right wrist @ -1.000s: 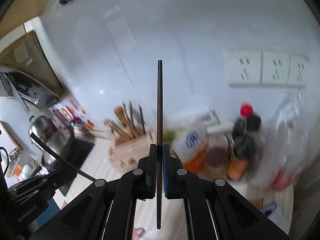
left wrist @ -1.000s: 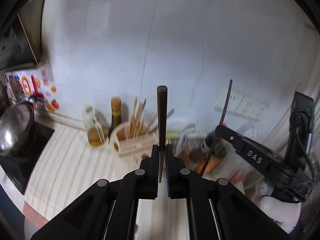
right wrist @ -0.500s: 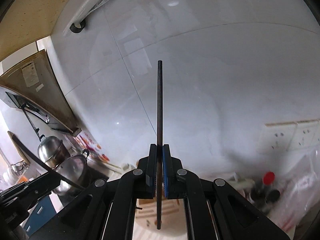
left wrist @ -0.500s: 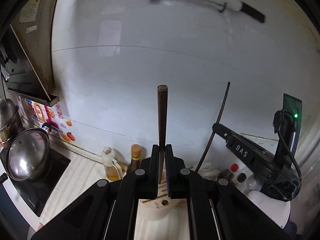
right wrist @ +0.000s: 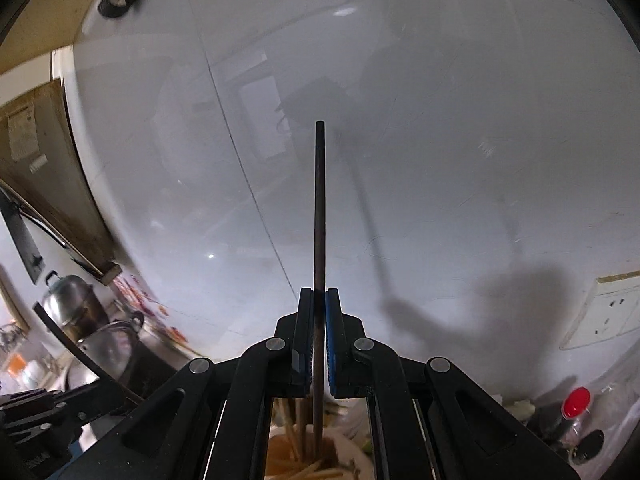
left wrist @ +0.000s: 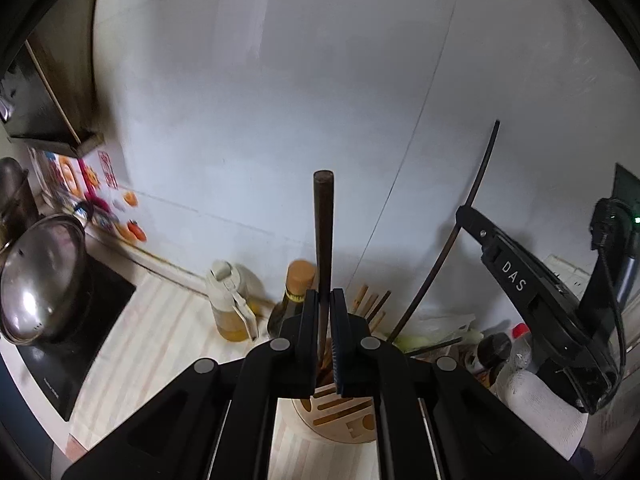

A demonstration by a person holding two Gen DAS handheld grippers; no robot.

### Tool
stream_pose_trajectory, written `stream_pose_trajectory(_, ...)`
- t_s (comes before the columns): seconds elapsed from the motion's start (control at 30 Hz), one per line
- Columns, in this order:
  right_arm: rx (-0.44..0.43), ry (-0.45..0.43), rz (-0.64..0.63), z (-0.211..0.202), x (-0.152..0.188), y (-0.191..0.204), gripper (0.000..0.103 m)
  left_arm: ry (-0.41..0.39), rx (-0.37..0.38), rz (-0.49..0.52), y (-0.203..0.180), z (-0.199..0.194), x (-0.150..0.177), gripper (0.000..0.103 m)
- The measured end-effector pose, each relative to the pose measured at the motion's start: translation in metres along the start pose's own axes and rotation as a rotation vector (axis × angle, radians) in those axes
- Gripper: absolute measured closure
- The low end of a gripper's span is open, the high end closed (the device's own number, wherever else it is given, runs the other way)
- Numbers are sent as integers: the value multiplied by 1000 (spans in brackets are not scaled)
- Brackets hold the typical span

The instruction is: Organize utensils

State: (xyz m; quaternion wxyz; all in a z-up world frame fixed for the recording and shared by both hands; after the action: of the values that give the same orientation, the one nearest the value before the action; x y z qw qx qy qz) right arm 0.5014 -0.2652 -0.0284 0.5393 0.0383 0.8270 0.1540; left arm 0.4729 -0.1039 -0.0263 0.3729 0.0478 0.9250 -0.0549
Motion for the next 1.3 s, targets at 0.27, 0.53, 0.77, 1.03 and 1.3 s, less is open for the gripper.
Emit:
stream_pose_trajectory(0.27, 0, 32, -21, 24, 20, 1, 98, 59, 13, 13, -4, 21, 8, 99)
stream_pose_trajectory(0.53, -22, 113, 13, 27, 30, -2, 91, 43, -68, -4, 8, 11, 4, 86)
stream_pose_trajectory(0.77, -13, 125, -1, -1, 27, 0, 63, -7, -159, -21, 24, -4, 7, 17)
stream_pose_trajectory(1.03, 64, 153, -51, -46, 40, -1, 22, -58, -239, 5, 29, -14, 32, 0)
stream_pose_trajectory(1.3, 199, 209, -125, -74, 87, -11, 1, -31, -265, 30, 19, -9, 68, 0)
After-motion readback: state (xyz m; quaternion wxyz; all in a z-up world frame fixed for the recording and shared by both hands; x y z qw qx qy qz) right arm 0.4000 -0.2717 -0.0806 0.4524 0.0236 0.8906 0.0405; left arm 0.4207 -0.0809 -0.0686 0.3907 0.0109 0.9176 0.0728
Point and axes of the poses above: each gripper's, at about its wrist camera, not at the fingertips, and z roughly the way its jaws point, y to its left, x to its underside, the point moved 4 cm from there along z, roughly the way its jaws point, and after that the axes turned 11 degrees about -x, right-handed, at the moved point
